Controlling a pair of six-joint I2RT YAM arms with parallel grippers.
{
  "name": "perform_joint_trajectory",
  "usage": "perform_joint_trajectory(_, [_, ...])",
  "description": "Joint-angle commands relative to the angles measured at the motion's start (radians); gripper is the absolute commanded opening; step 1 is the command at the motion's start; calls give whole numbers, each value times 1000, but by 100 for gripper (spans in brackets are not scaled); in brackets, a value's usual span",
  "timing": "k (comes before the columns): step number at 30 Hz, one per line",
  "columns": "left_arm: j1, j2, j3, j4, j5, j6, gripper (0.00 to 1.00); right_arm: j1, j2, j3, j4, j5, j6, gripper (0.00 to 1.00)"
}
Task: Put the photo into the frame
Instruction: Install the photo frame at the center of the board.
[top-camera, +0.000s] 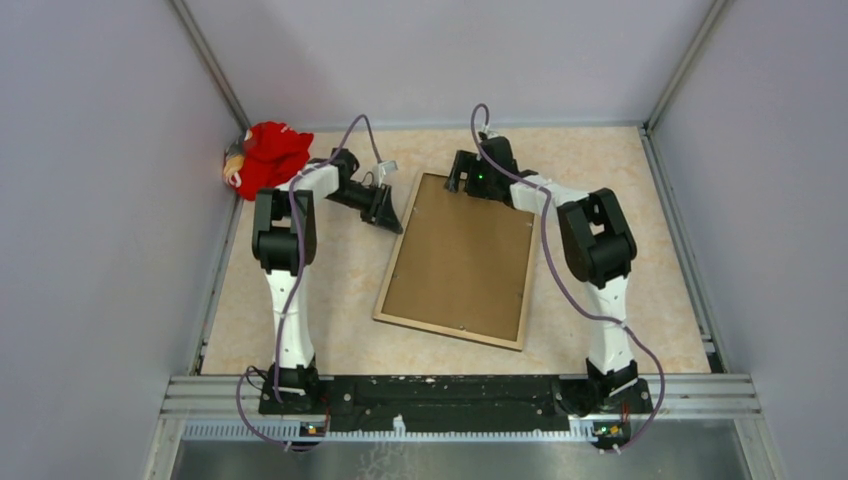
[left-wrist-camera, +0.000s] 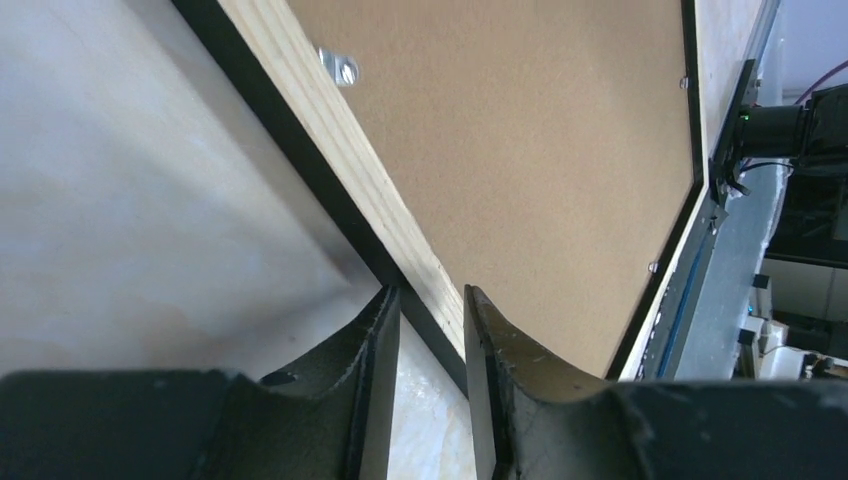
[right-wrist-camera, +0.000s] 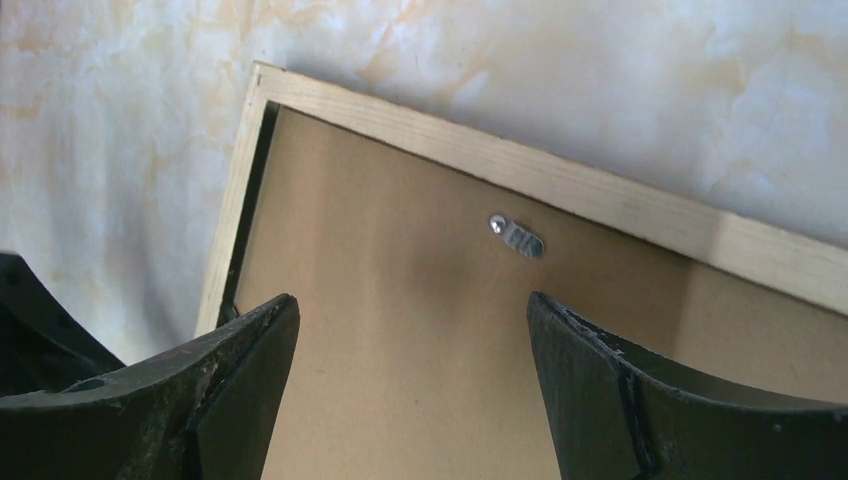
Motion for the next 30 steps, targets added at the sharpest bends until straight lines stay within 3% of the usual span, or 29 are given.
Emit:
perform_joint_trajectory(1, [8, 14, 155, -30, 5, -34, 38, -10, -95, -53, 61, -1, -18, 84])
perform_joint_trajectory(9, [-26, 132, 287, 22, 21, -129, 44, -9, -61, -89, 105, -34, 18, 84])
perform_joint_trajectory(22, [-34, 128, 171, -5, 34, -63, 29, -17, 15, 39, 29, -37, 10, 84])
perform_joint_trajectory(30, [42, -1, 116, -108, -10, 65, 39, -112, -360, -209, -63, 166, 43, 99])
